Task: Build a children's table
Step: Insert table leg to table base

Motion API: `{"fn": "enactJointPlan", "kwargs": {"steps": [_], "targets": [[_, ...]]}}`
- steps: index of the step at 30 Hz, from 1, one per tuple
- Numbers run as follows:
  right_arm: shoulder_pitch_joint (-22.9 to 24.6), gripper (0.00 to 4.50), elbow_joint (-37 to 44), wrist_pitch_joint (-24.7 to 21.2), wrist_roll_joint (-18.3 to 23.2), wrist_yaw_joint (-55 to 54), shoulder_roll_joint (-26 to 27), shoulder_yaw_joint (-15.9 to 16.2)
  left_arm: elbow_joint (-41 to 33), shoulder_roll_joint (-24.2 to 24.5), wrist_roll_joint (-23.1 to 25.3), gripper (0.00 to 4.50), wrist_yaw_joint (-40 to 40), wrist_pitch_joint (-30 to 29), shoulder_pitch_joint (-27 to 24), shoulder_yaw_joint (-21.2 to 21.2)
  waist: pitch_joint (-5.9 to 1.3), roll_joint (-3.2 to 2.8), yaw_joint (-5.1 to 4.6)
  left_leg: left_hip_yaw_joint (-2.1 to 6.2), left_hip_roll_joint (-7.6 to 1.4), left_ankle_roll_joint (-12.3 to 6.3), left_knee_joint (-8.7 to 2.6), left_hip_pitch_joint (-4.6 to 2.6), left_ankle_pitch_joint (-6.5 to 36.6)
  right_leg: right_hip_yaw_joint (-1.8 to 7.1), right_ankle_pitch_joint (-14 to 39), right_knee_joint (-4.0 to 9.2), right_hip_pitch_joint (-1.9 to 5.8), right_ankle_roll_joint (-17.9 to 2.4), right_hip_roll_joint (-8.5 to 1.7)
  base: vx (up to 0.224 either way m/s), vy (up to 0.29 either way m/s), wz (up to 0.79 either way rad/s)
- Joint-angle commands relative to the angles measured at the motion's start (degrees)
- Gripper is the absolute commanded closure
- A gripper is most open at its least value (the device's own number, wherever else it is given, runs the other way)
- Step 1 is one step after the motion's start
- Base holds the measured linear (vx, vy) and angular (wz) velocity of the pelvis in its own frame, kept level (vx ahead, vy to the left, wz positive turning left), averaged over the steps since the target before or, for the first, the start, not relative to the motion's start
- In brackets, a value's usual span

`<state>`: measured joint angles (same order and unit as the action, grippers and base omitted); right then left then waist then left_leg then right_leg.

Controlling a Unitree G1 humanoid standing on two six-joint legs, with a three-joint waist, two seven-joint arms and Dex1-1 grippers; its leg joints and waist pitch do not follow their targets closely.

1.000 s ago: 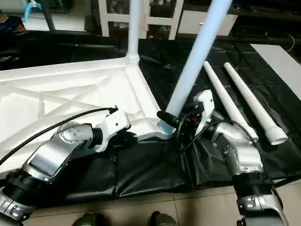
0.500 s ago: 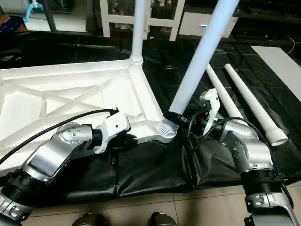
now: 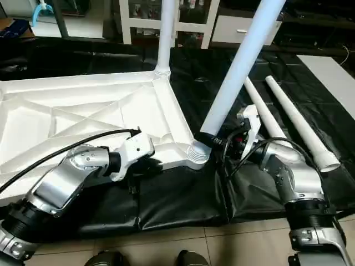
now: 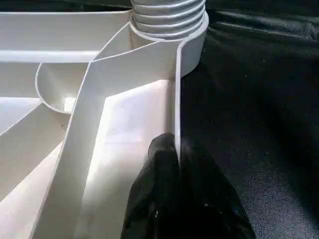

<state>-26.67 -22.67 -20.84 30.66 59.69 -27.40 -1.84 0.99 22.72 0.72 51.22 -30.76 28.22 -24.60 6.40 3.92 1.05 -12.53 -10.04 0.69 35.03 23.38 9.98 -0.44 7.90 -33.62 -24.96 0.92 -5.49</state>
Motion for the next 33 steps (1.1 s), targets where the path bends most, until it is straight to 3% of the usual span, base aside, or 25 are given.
{"fn": "enactJointPlan", "kwargs": {"steps": [1,5,10,13,25,33], "targets": [[-0.4,2.57,0.4,-2.6,4.7,-0.4,0.7,-2.7,-0.2,-0.2,-0.3,4.5,0.7,1.4,0.4,-0.3,-5.02,0.89,-0.07,1.24,-2.77,-4.92,-3.95,-2.09,7.6,0.85,13.9,2.86,2.41,-13.8,-1.84,0.0,0.0,0.0],[-0.3,2.62,-0.3,-7.9,7.8,0.0,0.0,-4.9,-0.1,0.1,-0.3,4.5,1.1,2.9,0.1,-0.6,-4.92,1.0,-0.09,1.28,-2.77,-4.49,-3.98,-2.07,8.5,0.81,15.8,2.98,2.3,-13.2,-1.77,0.0,0.0,0.0],[1.2,2.64,-0.2,-10.2,7.2,2.2,-1.2,-5.0,0.2,0.1,-0.1,4.5,1.0,3.2,0.2,-0.7,-4.88,1.11,-0.07,1.32,-2.77,-3.51,-4.01,-2.02,9.5,0.84,18.2,3.17,2.19,-12.2,-1.9,0.0,0.0,0.0],[2.0,2.64,0.3,-10.1,6.3,2.7,-1.5,-4.5,0.3,-0.1,-0.1,4.5,0.9,3.2,0.2,-0.6,-5.05,1.38,-0.03,1.33,-2.78,-3.41,-3.93,-1.94,9.4,0.86,18.2,3.12,2.23,-11.8,-2.01,0.0,0.0,0.0],[-1.3,2.64,-2.5,-9.5,5.8,1.3,-1.5,-6.2,0.3,0.5,-0.2,4.5,2.0,3.9,0.1,-0.9,-5.11,1.27,-0.26,1.41,-2.74,-2.48,-3.98,-1.96,10.6,0.75,19.7,3.3,2.02,-11.7,-1.91,0.0,0.0,0.0],[-2.9,2.64,-4.6,-3.4,-0.3,0.8,-0.8,-1.7,0.3,1.3,-0.2,4.5,4.0,4.8,-0.1,-2.1,-5.32,1.15,-0.22,1.29,-2.71,-3.11,-3.8,-1.97,8.9,0.74,16.9,2.91,2.14,-12.6,-1.88,0.0,0.0,0.0]]}}
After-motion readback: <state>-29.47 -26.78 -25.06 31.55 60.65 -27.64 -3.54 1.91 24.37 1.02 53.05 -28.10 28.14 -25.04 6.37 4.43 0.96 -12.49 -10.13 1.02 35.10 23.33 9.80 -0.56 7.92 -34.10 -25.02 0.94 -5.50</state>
